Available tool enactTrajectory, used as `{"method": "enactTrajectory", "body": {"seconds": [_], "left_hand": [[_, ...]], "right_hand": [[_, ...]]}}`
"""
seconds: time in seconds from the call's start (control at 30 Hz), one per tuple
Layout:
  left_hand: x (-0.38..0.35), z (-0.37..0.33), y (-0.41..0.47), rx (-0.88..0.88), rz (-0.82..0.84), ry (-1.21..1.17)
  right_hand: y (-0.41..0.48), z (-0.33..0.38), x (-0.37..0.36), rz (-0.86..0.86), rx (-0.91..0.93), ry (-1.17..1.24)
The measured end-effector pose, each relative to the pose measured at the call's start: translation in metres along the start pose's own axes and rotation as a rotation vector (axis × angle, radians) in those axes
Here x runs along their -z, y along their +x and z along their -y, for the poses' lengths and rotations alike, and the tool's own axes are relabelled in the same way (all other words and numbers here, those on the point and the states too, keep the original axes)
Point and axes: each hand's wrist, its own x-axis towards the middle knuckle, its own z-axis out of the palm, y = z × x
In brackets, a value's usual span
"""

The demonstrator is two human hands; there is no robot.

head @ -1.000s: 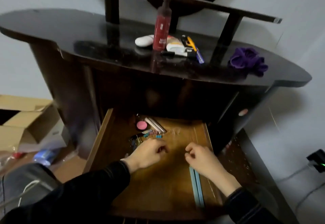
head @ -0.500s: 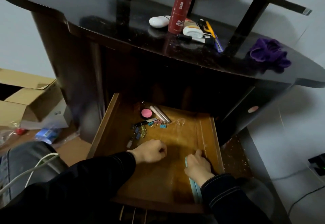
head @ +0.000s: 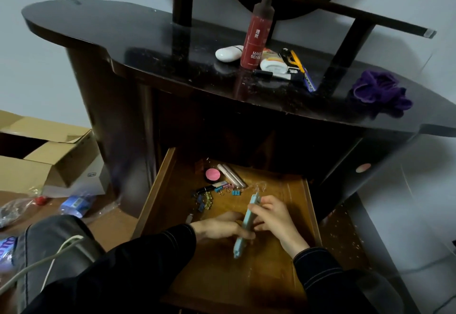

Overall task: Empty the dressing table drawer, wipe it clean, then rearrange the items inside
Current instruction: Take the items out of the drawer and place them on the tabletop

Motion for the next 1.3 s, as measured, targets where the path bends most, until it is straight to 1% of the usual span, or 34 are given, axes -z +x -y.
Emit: {"method": "enactTrajectory", "body": {"seconds": [0.03, 0.07, 0.1, 0.13, 0.17, 0.23, 0.3, 0.33, 0.4, 0.43, 0.5, 0.57, 0.67, 0.73, 0.77, 0.83, 0.93, 1.0, 1.07, 1.1, 1.17, 1.23, 1.3], "left_hand": [[-0.001, 0.0, -0.001, -0.039, 0.008, -0.128], [-0.002, -0.001, -0.002, -0.046, -0.032, -0.263], [-0.001, -0.002, -0.004, -0.022, -0.115, -0.382], [0.0, -0.002, -0.004, 0.015, -0.234, -0.466], [0.002, -0.002, -0.005, 0.046, -0.369, -0.518], [0.01, -0.002, -0.008, 0.047, -0.602, -0.592], [0.018, -0.003, -0.013, -0.029, -0.77, -0.677], [0.022, -0.002, -0.015, -0.067, -0.842, -0.709], [0.03, -0.002, -0.019, -0.103, -0.974, -0.754], [0.034, -0.001, -0.02, -0.11, -1.029, -0.771], [0.042, 0.001, -0.021, -0.106, -1.092, -0.803], [0.046, 0.002, -0.021, -0.089, -1.108, -0.823], [0.047, 0.002, -0.022, -0.077, -1.104, -0.851], [0.048, 0.001, -0.023, -0.07, -1.078, -0.875], [0.047, 0.001, -0.024, -0.062, -1.064, -0.877], [0.046, 0.0, -0.025, -0.054, -1.044, -0.865], [0.044, -0.003, -0.028, -0.072, -1.026, -0.801], [0.039, -0.007, -0.03, -0.107, -1.005, -0.691], [0.032, -0.014, -0.036, -0.151, -0.99, -0.548], [0.027, -0.018, -0.041, -0.176, -0.98, -0.497], [0.016, -0.024, -0.056, -0.24, -0.96, -0.455], [0.003, -0.033, -0.077, -0.316, -0.915, -0.47], [-0.01, -0.05, -0.1, -0.429, -0.853, -0.39]], "right_hand": [[0.004, 0.003, -0.003, 0.019, 0.016, 0.024], [0.009, 0.005, -0.007, 0.026, 0.034, 0.023], [0.016, 0.006, -0.01, 0.007, 0.051, -0.008], [0.024, 0.007, -0.014, -0.034, 0.071, -0.073], [0.033, 0.007, -0.018, -0.077, 0.099, -0.174], [0.052, 0.009, -0.026, -0.108, 0.187, -0.47], [0.071, 0.009, -0.036, -0.038, 0.359, -0.806], [0.08, 0.009, -0.042, 0.011, 0.467, -0.937], [0.094, 0.012, -0.058, 0.091, 0.651, -1.097], [0.099, 0.014, -0.066, 0.126, 0.712, -1.145], [0.109, 0.019, -0.083, 0.175, 0.792, -1.24], [0.117, 0.023, -0.096, 0.175, 0.831, -1.336], [0.125, 0.026, -0.104, 0.202, 0.854, -1.462], [0.127, 0.024, -0.105, 0.204, 0.825, -1.522], [0.126, 0.024, -0.103, 0.191, 0.796, -1.519], [0.118, 0.024, -0.098, 0.139, 0.734, -1.418], [0.093, 0.026, -0.079, -0.017, 0.7, -1.231], [0.065, 0.031, -0.059, -0.087, 0.66, -1.111], [0.033, 0.039, -0.037, -0.098, 0.631, -0.998], [0.015, 0.045, -0.026, -0.098, 0.65, -0.93], [-0.022, 0.062, -0.004, -0.132, 0.765, -0.771], [-0.055, 0.088, 0.014, -0.225, 0.915, -0.635], [-0.078, 0.121, 0.027, -0.315, 1.016, -0.542]]}}
